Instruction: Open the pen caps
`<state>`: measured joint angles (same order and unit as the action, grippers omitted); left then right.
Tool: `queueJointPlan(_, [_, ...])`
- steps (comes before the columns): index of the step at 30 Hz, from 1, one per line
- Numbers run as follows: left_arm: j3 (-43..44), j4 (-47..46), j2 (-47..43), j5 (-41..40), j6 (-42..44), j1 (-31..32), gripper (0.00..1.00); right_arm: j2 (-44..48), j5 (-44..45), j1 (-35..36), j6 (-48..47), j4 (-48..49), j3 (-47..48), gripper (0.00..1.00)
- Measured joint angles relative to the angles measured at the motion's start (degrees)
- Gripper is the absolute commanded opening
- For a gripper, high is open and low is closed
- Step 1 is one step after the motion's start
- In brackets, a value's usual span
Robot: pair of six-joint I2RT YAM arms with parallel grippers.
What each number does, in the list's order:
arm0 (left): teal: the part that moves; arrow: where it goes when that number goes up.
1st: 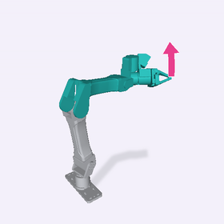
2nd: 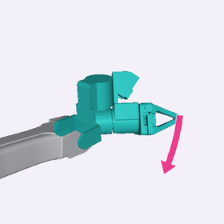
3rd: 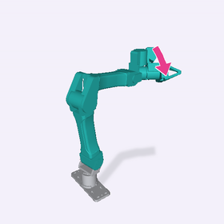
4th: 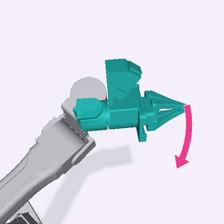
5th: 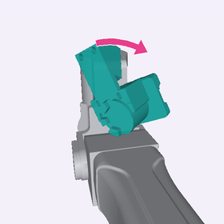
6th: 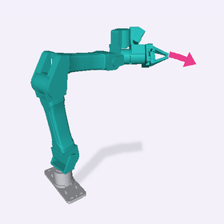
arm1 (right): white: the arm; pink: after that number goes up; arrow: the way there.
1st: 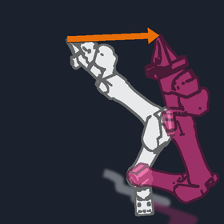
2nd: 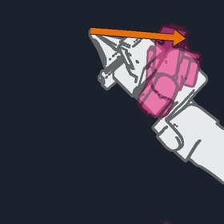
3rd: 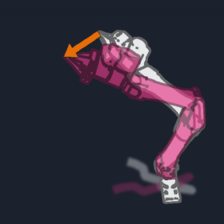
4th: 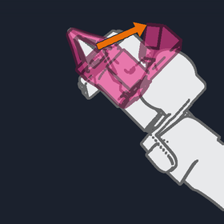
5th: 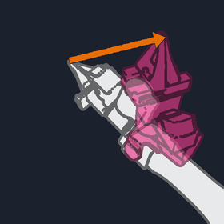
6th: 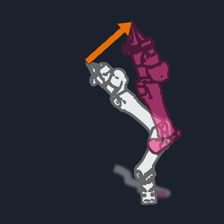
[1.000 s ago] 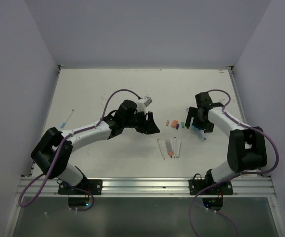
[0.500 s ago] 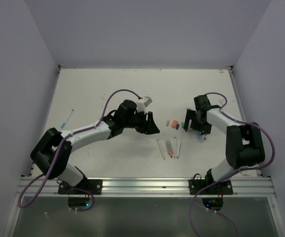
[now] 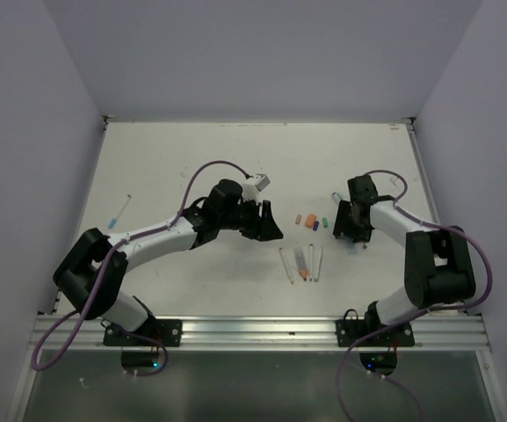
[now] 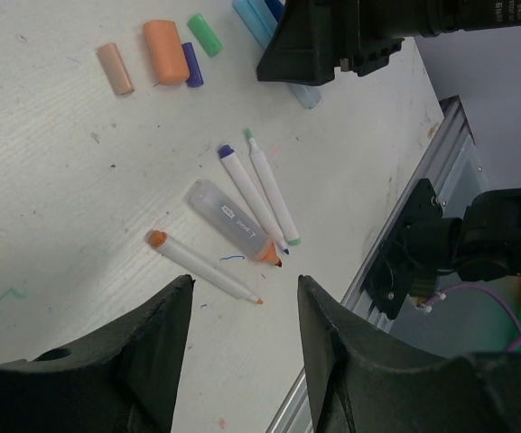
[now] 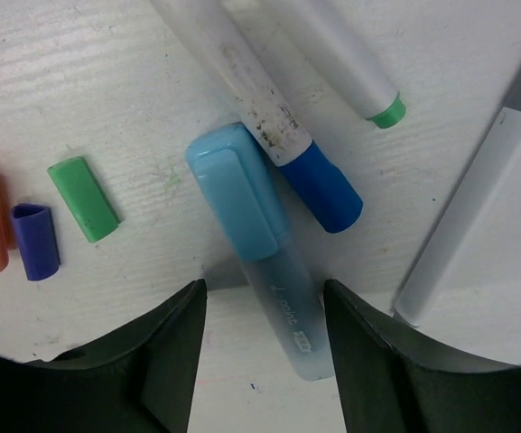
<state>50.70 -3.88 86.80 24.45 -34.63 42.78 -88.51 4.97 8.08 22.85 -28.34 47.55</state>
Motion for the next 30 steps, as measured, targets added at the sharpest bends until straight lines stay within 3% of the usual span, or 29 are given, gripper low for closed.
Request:
queueJointPlan(6, [0.0,-0.1,-0.1,0.0,0.0,0.0,0.54,0.7,0.1,1.5,0.2,-0.2,-0.7,0.46])
queueJointPlan(13, [0.0,-0.2,-0.1,-0.5,-0.1,0.0,0.57,0.7,0.1,3.1,0.8,-0.2,-0.9,0.1])
queueJointPlan(16, [0.0,-0.2,-0.2,-0.6,-0.1,0.0,0.57,0.7,0.2,3.4,1.1,-0.2,-0.9,0.01])
queueJointPlan(25, [0.0,-0.1,-0.2,-0.7,-0.3,0.0,0.57,2.2,0.3,8.0,1.2,-1.7,-0.9,0.0])
queueJointPlan(30, [0.5,-0.1,0.1,-0.5,-1.3,-0.4,0.59,10.1,-0.1,12.0,1.7,-6.1,-0.4,0.0])
